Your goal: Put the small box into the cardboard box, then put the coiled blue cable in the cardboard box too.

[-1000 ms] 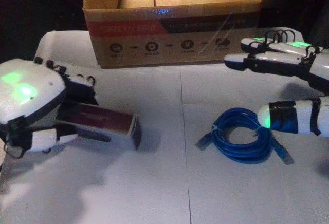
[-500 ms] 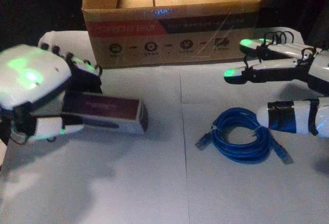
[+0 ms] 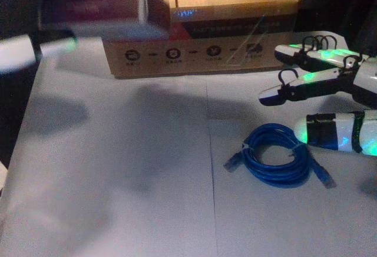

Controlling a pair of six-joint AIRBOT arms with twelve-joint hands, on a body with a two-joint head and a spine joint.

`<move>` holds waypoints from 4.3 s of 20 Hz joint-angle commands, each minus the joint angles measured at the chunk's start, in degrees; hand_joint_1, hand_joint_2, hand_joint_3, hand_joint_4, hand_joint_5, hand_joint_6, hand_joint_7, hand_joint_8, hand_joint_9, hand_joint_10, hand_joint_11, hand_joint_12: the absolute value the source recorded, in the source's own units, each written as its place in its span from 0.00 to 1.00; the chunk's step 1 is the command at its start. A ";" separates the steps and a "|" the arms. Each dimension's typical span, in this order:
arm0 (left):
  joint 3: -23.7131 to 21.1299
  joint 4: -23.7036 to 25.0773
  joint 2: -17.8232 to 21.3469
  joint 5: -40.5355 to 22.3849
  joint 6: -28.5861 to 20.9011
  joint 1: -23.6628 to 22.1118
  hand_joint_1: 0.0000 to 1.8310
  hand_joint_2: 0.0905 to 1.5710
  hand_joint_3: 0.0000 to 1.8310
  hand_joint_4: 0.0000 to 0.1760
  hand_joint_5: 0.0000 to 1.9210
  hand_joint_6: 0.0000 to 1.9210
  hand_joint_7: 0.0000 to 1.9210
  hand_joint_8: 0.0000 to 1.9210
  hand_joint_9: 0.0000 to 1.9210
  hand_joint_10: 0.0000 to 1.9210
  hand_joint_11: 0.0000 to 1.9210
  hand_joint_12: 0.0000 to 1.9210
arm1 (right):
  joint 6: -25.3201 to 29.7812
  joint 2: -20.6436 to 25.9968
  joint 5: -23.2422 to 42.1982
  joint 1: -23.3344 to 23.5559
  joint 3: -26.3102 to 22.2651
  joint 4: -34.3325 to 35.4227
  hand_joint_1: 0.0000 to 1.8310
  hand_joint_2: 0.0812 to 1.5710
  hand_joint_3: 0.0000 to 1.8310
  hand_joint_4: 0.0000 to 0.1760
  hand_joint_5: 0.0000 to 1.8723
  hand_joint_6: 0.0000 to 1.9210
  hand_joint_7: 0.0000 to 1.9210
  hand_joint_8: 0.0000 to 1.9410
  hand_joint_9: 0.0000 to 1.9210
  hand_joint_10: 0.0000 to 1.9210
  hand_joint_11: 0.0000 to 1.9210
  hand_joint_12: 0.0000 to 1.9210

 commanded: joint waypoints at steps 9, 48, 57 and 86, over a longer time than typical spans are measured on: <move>18.05 -3.03 -16.93 16.75 0.56 -21.74 0.67 0.68 0.00 0.00 0.54 0.39 0.52 0.58 0.51 0.42 0.37 0.76 | 0.34 -2.14 6.71 0.92 1.99 0.87 0.04 0.77 0.00 1.00 0.00 0.00 0.00 0.00 0.00 0.00 0.00 0.00; 0.47 -7.15 -2.06 10.42 0.47 7.21 0.37 0.48 0.00 1.00 0.05 0.00 0.04 0.00 0.03 0.00 0.02 0.08 | 1.13 -12.54 -4.68 1.43 7.29 -2.79 0.40 0.48 0.00 1.00 0.00 0.00 0.00 0.00 0.00 0.00 0.00 0.00; -0.32 -7.09 -1.64 10.58 0.44 8.56 0.36 0.47 0.00 1.00 0.03 0.00 0.05 0.00 0.05 0.00 0.06 0.04 | 1.13 -14.79 -14.34 6.23 10.95 -10.62 0.52 0.50 0.00 1.00 0.14 0.00 0.03 0.00 0.11 0.00 0.02 0.27; -0.32 -7.40 -2.10 10.26 -0.44 9.09 0.34 0.50 0.00 1.00 0.04 0.00 0.05 0.00 0.05 0.00 0.08 0.01 | 1.11 -9.05 -16.47 9.94 8.40 -15.89 0.53 0.48 0.00 0.95 0.23 0.00 0.17 0.00 0.29 0.00 0.13 0.65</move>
